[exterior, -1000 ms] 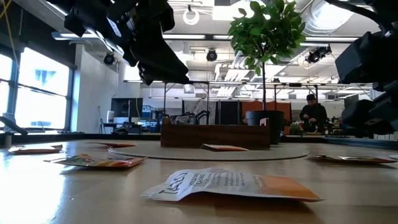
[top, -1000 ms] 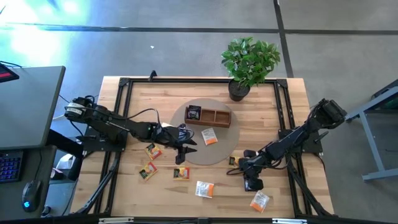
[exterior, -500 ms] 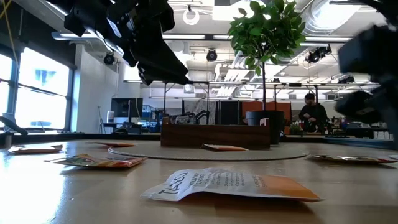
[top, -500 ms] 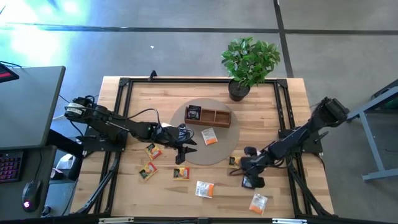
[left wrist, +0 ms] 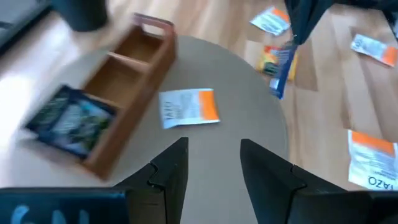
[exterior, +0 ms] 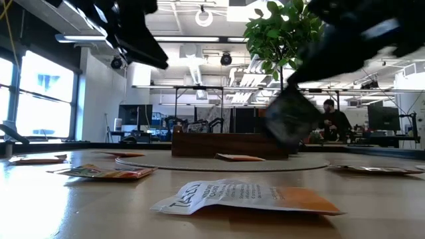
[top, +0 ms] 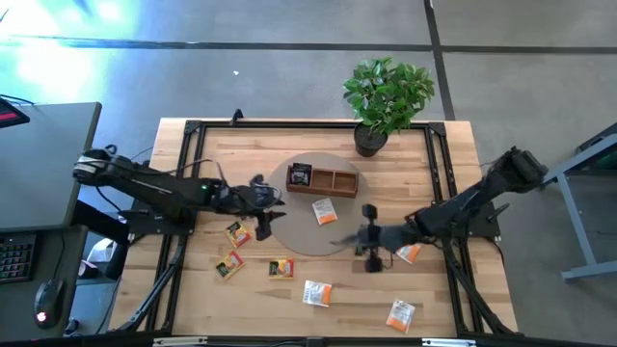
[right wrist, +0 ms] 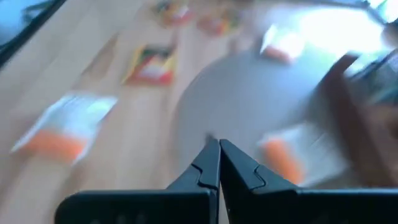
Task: Pick & Place Tea
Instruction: Put the black tea bag into the left side area of the wooden organizer
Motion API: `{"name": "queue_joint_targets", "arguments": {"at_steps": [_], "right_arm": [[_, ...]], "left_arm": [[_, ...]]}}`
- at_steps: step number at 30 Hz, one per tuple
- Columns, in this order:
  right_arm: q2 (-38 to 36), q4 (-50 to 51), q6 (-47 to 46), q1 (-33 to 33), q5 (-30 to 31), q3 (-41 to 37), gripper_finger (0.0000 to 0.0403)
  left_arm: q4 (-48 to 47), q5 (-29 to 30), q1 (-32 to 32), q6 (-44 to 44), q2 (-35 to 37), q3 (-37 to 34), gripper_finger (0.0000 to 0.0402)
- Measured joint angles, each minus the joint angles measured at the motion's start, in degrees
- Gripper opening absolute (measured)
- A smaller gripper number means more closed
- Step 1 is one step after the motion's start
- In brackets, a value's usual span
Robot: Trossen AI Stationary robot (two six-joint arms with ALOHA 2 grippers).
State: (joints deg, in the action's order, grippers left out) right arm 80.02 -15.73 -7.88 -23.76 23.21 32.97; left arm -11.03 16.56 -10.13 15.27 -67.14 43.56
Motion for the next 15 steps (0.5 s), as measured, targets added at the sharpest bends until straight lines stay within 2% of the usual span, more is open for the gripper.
{"name": "queue_joint_targets", "arguments": {"at_steps": [3, 6, 12, 15], "right_arm": [[3.5, -10.83, 8.9, 5.66, -0.96, 0.25, 0.0001], [7.36, -15.53, 16.95, 11.78, -4.4, 4.02, 0.0001], [14.11, -11.63, 31.45, 22.34, -7.34, 17.68, 0.0], [16.17, -4.69, 33.72, 27.14, -8.94, 24.6, 0.0]], "left_arm": [[-5.39, 3.14, 0.0, 0.0, 4.64, -0.03, 0.0145], [-9.89, 6.11, 0.0, 0.0, 8.46, 0.01, 0.0145], [-15.45, 9.83, 0.0, 0.0, 13.27, -0.01, 0.0145], [-16.51, 9.92, 0.0, 0.0, 13.93, 0.03, 0.0145]]}}
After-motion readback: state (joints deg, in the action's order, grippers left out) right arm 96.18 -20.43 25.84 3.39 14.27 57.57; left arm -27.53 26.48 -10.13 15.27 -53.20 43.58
